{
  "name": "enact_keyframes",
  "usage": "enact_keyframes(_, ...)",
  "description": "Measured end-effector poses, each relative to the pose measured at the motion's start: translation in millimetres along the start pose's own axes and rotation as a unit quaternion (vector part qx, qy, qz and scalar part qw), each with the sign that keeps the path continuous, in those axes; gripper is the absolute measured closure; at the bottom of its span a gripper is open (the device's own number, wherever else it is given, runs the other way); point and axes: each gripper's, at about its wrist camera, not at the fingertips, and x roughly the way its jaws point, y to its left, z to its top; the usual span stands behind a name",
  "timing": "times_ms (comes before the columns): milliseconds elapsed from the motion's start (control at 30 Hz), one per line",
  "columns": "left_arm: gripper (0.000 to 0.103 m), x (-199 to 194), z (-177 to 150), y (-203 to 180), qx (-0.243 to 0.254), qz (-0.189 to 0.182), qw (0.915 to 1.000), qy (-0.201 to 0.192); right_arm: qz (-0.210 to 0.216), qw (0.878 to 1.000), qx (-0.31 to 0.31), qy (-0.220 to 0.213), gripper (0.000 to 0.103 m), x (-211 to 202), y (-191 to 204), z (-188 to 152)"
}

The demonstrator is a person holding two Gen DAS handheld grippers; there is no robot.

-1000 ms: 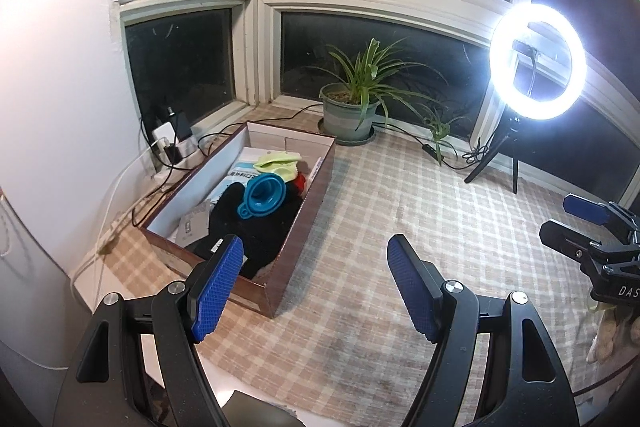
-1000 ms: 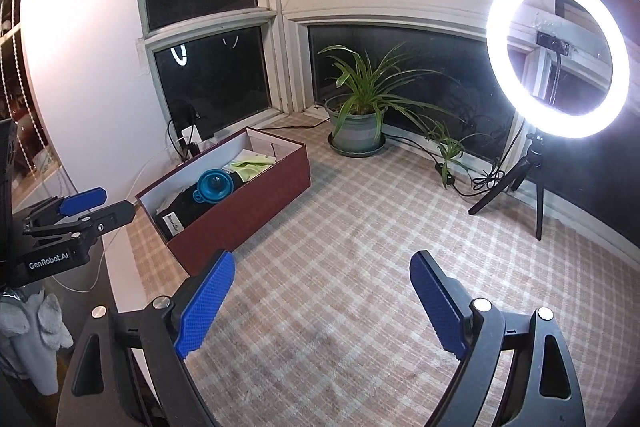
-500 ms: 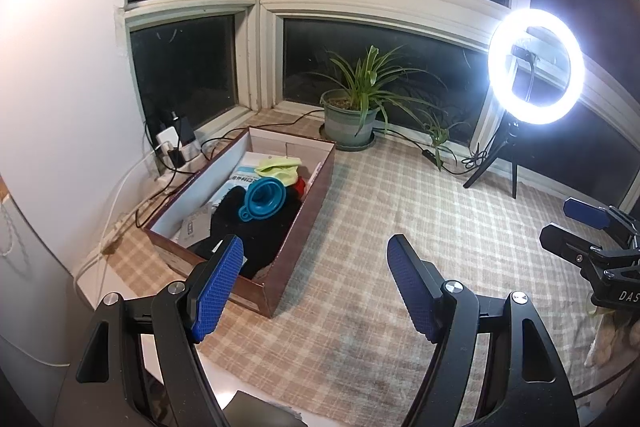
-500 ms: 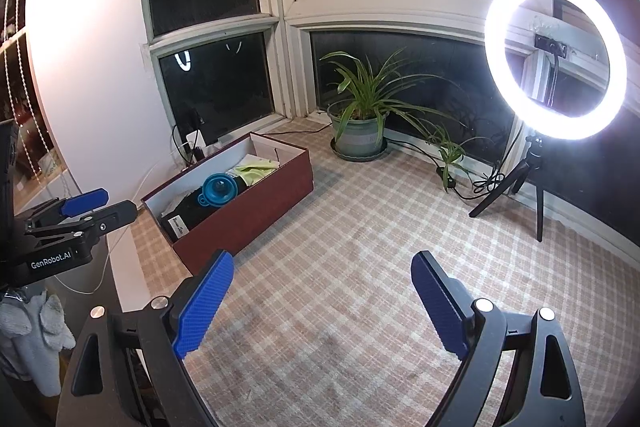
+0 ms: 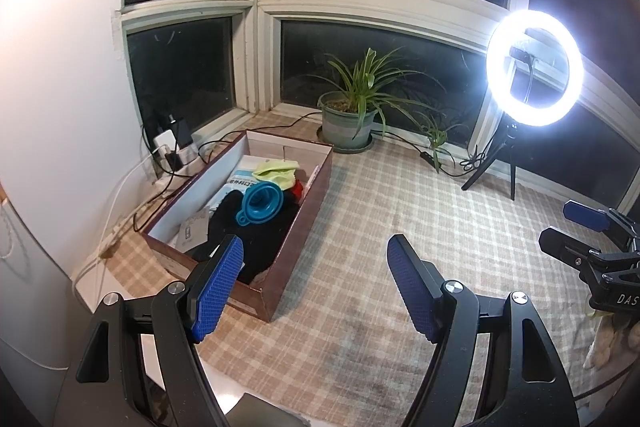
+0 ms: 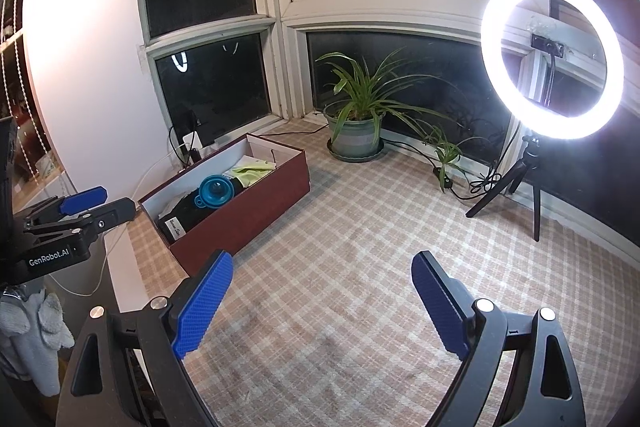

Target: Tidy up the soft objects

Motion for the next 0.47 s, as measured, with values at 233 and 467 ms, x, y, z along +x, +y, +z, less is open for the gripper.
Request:
enact_keyframes(233,0.028,0.7,-0.5,-0.8,0.001,0.001,1.0000,-0.002,0.000,1.000,0.000,0.001,0.014,0.3,-0.7,-0.1)
enact_keyframes(467,0.028,1.6,0.3,-1.1,0.000,0.000,1.0000,-0.003,-0.002,1.000,0.004,0.004,0.014,2.0,-4.6,-2.6)
